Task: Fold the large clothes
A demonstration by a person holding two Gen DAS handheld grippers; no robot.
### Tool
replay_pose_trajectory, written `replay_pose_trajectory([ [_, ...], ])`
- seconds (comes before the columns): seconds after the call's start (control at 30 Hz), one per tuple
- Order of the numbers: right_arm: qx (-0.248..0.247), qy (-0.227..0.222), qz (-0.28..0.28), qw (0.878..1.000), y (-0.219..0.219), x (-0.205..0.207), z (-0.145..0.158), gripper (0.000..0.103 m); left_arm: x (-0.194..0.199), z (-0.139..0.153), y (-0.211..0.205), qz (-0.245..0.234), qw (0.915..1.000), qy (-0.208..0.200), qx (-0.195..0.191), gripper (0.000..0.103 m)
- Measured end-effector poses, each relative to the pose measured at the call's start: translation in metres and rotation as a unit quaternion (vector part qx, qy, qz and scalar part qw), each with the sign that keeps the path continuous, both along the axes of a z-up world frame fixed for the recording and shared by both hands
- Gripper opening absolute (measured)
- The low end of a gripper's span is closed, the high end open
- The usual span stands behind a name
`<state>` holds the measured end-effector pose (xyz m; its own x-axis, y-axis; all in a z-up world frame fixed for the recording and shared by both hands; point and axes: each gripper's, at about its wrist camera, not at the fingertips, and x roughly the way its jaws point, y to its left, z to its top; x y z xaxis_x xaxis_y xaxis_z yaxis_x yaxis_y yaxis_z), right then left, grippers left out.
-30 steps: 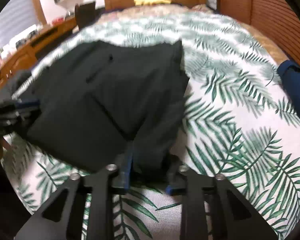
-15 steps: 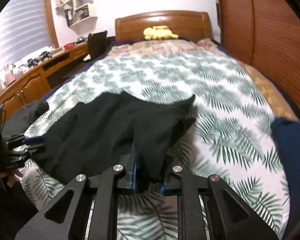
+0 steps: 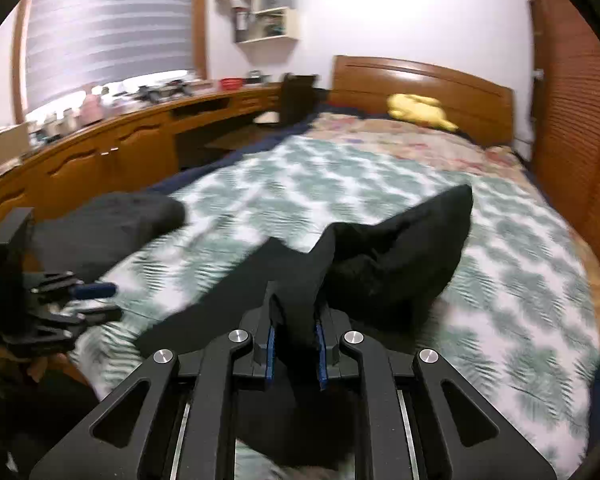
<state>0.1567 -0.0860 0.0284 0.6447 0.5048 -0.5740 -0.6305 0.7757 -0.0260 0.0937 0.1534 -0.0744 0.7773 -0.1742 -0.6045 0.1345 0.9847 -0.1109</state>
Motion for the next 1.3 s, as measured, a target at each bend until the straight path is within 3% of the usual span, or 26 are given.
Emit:
replay_pose_trajectory([
  [0.1, 0.005, 0.02, 0.015, 1.0, 0.039, -0.004, -0.018, 0.014, -0.004, -0.001, 0.01, 0.013, 0.9999, -0.003, -0.002, 0.034],
  [0.27, 0.023, 0.078, 0.047, 0.996, 0.078, -0.005, -0.047, 0.038, -0.004, -0.003, 0.015, 0.015, 0.9998, -0.004, -0.007, 0.035],
  [0.37, 0.011, 0.067, 0.052, 0.996, 0.079, -0.013, -0.046, 0.046, -0.004, -0.002, 0.011, 0.009, 0.9999, -0.003, -0.006, 0.035],
  [0.67, -0.045, 0.033, 0.013, 0.998, 0.027, -0.018, -0.038, 0.047, 0.0, 0.009, -0.012, -0.019, 0.9996, -0.02, -0.009, 0.035],
  [0.83, -0.065, 0.069, -0.023, 0.995, -0.004, -0.003, -0.067, 0.047, 0.005, 0.011, -0.021, -0.028, 0.9993, -0.021, -0.011, 0.035],
  [0.97, -0.061, 0.118, -0.033, 0.991, -0.021, 0.001, -0.111, 0.047, 0.009, 0.01, -0.026, -0.032, 0.9992, -0.018, -0.013, 0.035],
  [1.3, -0.046, 0.115, -0.035, 0.992, -0.027, -0.004, -0.121, 0.047, 0.025, 0.0, -0.038, -0.042, 0.999, 0.002, -0.015, 0.035],
])
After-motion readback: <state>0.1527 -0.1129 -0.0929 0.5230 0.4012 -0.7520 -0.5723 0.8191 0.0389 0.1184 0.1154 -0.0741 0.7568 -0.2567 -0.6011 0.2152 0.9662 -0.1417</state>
